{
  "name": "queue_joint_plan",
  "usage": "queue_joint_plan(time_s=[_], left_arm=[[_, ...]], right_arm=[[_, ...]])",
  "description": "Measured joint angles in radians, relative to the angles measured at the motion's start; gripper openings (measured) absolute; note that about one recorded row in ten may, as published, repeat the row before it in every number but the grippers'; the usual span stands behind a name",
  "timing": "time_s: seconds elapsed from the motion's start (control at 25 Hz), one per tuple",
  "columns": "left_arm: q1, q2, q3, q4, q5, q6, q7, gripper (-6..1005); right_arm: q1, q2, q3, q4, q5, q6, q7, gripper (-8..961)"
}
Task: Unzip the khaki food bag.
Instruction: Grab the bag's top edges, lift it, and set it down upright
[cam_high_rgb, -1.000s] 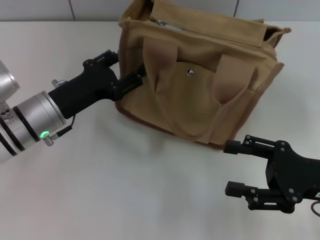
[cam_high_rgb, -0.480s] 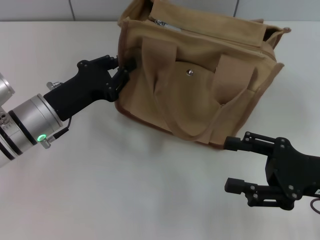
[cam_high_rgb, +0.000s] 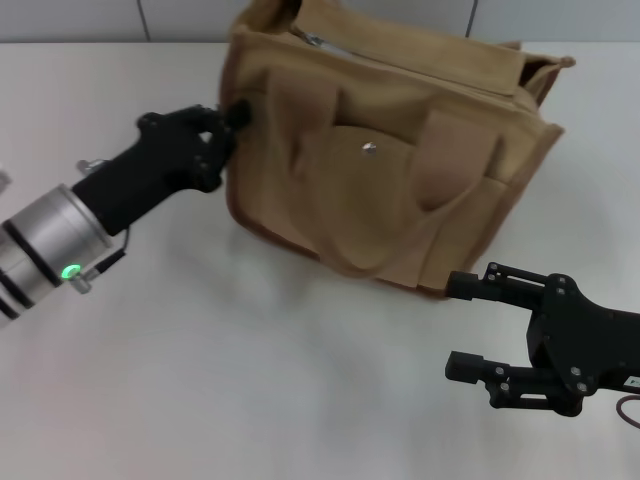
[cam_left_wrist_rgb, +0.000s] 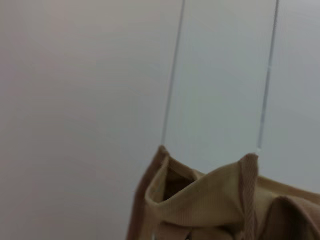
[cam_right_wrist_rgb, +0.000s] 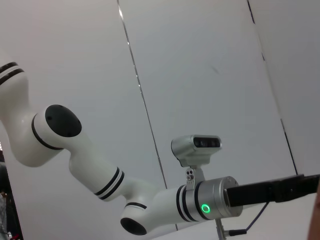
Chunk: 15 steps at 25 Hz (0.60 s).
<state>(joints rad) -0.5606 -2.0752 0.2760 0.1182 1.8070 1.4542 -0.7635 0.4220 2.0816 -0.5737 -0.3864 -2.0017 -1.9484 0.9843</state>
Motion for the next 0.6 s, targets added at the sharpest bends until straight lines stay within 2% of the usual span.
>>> queue_joint_plan(time_s=[0.32,0.48,0.6], left_arm=[[0.068,0.009,-0.13,0.1,-0.075,0.087,0.005,60],[0.072,0.012,-0.135,0.171,-0.162,0.191,-0.036,62],[0.066,0.012,-0.12,0.186,-0.164,0.259,-0.054,63]], right_arm=[[-0.001,0.0,0.012,0.002,0.002,0.013,0.0,784],[0.01,0.0,0.014,0.016,0.011,0.017,0.0,784],[0.013,0.0,0.014,0.02,0.015,0.019,0.0,784]])
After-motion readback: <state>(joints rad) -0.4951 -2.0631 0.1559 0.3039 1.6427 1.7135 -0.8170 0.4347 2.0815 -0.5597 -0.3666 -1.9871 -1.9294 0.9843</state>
